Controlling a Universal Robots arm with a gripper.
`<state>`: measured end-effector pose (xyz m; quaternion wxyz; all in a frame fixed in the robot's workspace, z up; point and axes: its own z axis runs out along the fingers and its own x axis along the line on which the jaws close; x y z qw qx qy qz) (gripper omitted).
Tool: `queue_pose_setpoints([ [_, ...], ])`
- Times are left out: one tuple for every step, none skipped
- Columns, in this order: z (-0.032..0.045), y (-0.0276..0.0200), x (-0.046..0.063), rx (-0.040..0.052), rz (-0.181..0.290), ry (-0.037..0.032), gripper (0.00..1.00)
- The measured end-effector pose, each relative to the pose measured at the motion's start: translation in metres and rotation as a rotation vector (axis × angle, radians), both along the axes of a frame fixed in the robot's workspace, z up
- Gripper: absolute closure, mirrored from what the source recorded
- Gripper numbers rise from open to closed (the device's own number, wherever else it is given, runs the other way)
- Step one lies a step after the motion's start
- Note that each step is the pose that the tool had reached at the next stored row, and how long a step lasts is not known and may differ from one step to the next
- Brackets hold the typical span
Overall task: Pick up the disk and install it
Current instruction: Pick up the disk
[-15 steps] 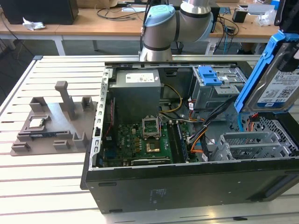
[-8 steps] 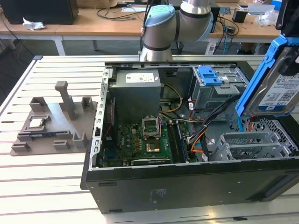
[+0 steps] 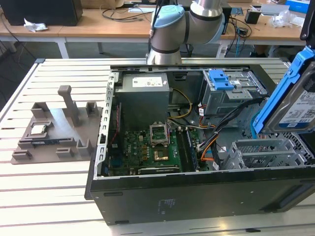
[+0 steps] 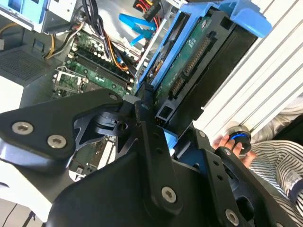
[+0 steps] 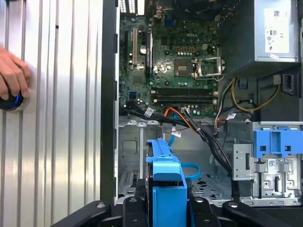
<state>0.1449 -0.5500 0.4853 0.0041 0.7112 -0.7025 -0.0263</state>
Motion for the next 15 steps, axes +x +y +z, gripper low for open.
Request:
queue_pose_setpoints([
  [-0.0017,-0.0003,0.0,0.0,0.0,0.0,0.63],
  [-0.0029,-0.0006,-0.001,0.0001,0.0,0.0,0.63],
  [-0.0063,-0.0026,-0.003,0.0003,0.0,0.0,0.63],
  [-0.0082,-0.0035,-0.004,0.0,-0.001,0.0,0.63],
  [-0.0096,-0.0035,-0.004,-0.0005,-0.003,0.0,0.63],
  [-0.0111,-0.0035,-0.004,-0.0014,-0.008,0.0001,0.63],
  [-0.0129,-0.0036,-0.004,-0.0023,-0.017,0.0,0.63],
  [-0.0142,-0.0036,-0.005,-0.0031,-0.027,0.0,0.63],
  [-0.0153,-0.0036,-0.005,-0.0038,-0.035,0.0001,0.63],
  [-0.0162,-0.0037,-0.005,-0.004,-0.039,0.0001,0.63],
  [-0.0171,-0.004,-0.006,-0.0041,-0.039,0.0,0.63],
  [-0.0184,-0.0042,-0.009,-0.0041,-0.039,0.0,0.63],
  [-0.0203,-0.0042,-0.011,-0.004,-0.034,0.0,0.63],
  [-0.0213,-0.0042,-0.012,-0.0039,-0.027,0.0,0.63],
  [-0.0222,-0.0042,-0.012,-0.0039,-0.018,-0.0001,0.63],
])
